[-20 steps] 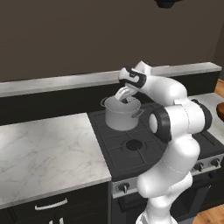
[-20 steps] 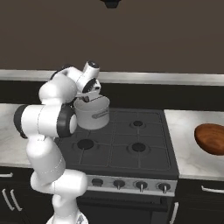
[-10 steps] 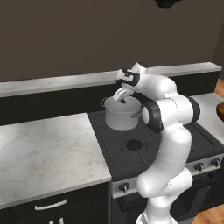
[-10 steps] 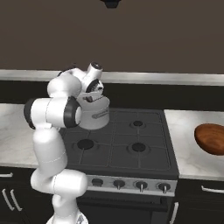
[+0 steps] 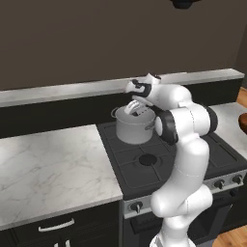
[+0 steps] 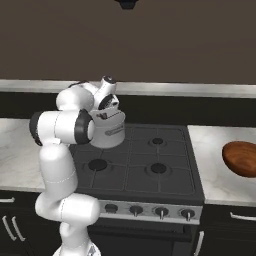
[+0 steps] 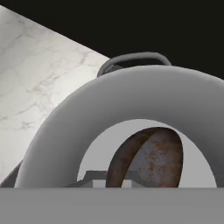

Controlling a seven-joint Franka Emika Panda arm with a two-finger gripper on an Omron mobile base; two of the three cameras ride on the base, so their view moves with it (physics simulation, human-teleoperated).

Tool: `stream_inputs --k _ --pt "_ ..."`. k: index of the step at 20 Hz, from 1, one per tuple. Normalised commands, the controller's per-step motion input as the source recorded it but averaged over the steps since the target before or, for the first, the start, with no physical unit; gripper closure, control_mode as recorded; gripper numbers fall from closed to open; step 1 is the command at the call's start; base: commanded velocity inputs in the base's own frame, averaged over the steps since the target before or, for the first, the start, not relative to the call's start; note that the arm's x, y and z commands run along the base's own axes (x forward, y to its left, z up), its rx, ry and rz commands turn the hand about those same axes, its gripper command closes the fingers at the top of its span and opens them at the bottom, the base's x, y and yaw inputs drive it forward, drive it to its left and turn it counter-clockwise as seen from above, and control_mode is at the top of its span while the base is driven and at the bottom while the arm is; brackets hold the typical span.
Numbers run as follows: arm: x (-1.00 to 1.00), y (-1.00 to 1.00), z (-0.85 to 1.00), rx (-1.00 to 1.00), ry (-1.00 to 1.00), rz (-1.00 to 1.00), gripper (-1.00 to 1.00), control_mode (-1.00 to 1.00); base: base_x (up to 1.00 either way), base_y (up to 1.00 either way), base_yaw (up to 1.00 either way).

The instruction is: Open the cabinet and move the ladle to the pot. Then close the cabinet.

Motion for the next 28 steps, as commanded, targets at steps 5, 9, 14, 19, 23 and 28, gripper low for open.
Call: stream_inputs --k 5,9,14,19,23,28 --pt "0.00 0.00 -0.31 -0.05 -0.02 0.00 -1.00 -1.00 0.00 0.00 0.00" --pt "0.00 0.00 -0.24 -0.04 -0.01 0.00 -1.00 -1.00 0.00 0.00 0.00" --pt "-0.04 0.00 -0.12 -0.03 -0.03 0.02 -1.00 -1.00 0.00 0.00 0.00" --pt "-0.30 0.00 0.46 0.00 -0.19 0.02 -1.00 -1.00 0.00 0.00 0.00" --pt "-0.71 0.00 1.00 0.00 -0.26 0.01 -1.00 -1.00 0.00 0.00 0.00" --pt "-0.87 0.00 0.97 0.00 -0.14 0.00 -1.00 -1.00 0.00 0.00 0.00"
